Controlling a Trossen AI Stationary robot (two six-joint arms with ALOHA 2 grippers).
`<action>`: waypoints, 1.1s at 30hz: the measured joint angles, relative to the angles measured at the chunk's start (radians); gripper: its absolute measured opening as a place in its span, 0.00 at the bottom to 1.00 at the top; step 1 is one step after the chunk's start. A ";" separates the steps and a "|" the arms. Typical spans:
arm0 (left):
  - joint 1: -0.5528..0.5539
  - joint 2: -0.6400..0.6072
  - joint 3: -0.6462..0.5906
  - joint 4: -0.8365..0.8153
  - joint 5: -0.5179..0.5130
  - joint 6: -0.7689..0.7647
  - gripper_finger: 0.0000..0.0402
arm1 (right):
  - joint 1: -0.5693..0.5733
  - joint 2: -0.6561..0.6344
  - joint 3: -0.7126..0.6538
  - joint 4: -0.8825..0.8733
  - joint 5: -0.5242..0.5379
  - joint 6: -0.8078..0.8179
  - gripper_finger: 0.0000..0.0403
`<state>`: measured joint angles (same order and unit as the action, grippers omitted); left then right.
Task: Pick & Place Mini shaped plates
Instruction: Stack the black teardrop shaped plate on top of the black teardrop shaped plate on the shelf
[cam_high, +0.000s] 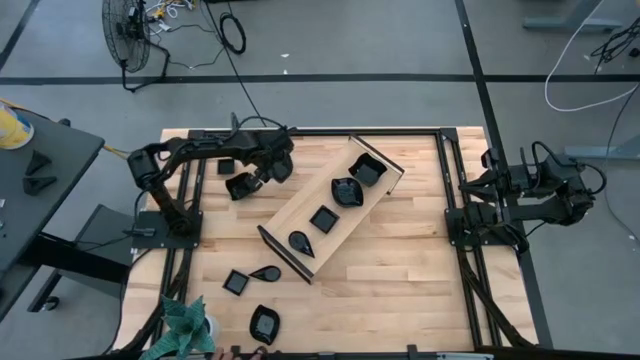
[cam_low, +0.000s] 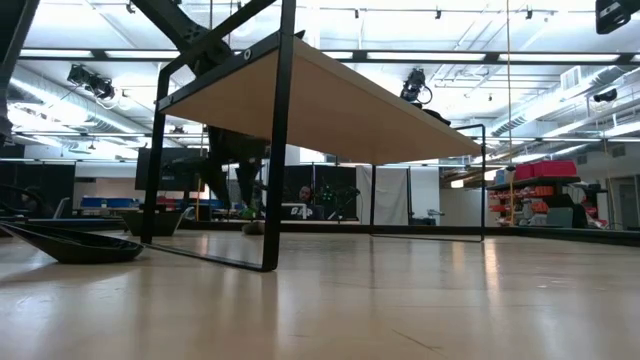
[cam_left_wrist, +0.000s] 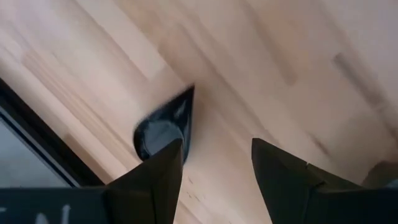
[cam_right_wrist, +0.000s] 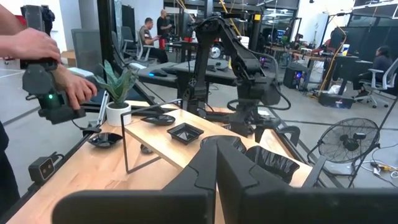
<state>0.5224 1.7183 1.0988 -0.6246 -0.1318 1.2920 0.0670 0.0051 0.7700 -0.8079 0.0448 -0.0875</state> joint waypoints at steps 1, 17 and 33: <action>0.003 0.009 0.000 0.000 -0.006 -0.001 0.48 | 0.000 0.000 0.000 -0.001 0.000 0.000 0.03; 0.014 0.057 0.000 0.130 -0.035 -0.005 0.48 | 0.000 0.000 0.000 0.000 0.000 0.000 0.03; 0.018 0.142 0.000 0.140 -0.053 -0.005 0.47 | 0.000 0.000 0.000 0.000 0.000 0.000 0.03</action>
<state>0.5406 1.8601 1.0992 -0.4847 -0.1845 1.2865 0.0673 0.0051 0.7696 -0.8083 0.0448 -0.0877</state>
